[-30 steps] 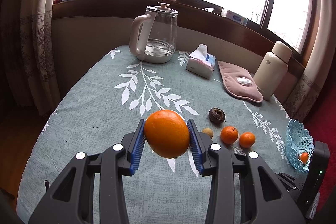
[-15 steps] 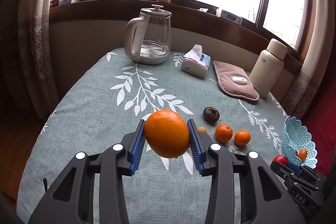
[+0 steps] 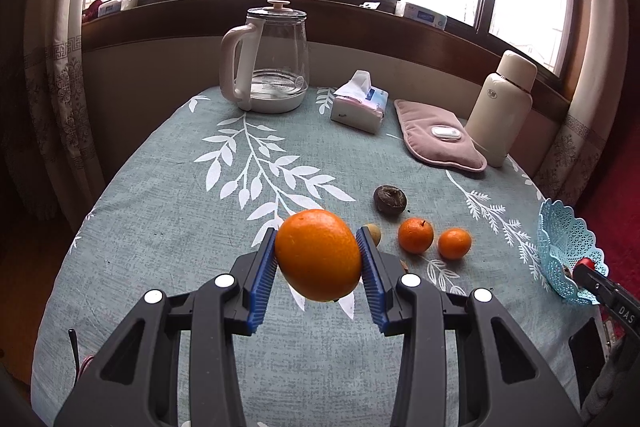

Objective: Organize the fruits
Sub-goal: 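Carry the tomato into the basket and open the right tool while the left holds the orange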

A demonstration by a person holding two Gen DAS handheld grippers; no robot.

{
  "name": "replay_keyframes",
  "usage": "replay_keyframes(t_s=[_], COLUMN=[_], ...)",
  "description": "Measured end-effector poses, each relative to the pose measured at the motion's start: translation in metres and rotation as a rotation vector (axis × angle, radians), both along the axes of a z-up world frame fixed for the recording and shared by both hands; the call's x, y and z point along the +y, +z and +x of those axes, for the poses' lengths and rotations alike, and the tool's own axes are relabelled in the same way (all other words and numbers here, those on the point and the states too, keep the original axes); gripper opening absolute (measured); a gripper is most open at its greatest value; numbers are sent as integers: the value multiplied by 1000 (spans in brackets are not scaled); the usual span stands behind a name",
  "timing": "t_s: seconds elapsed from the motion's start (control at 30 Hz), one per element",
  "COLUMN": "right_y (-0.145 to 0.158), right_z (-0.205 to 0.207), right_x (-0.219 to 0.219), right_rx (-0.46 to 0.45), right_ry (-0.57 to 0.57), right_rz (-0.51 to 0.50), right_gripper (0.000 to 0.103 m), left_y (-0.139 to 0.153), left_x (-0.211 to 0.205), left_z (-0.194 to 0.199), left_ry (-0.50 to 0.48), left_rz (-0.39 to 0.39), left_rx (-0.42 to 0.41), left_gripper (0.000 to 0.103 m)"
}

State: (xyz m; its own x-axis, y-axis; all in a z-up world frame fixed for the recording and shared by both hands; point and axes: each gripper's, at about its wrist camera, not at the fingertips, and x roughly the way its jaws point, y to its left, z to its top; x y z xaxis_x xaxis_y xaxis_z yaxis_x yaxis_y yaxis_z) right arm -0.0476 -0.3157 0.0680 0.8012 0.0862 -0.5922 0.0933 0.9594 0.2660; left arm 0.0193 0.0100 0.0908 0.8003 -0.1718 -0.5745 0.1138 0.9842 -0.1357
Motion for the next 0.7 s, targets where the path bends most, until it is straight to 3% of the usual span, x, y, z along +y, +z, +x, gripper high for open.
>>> replay_keyframes(t_s=[0.3, 0.7], right_y=[2, -15], right_z=[-17, -21], right_x=[-50, -96], right_rx=[-32, 6], right_ry=[-115, -226], right_rz=[56, 126], right_gripper=[30, 30], left_y=[-6, -13], left_x=[-12, -22], left_z=[-1, -3], left_ry=[-37, -60], left_rz=[17, 29], left_rx=[16, 33], left_gripper=[40, 40])
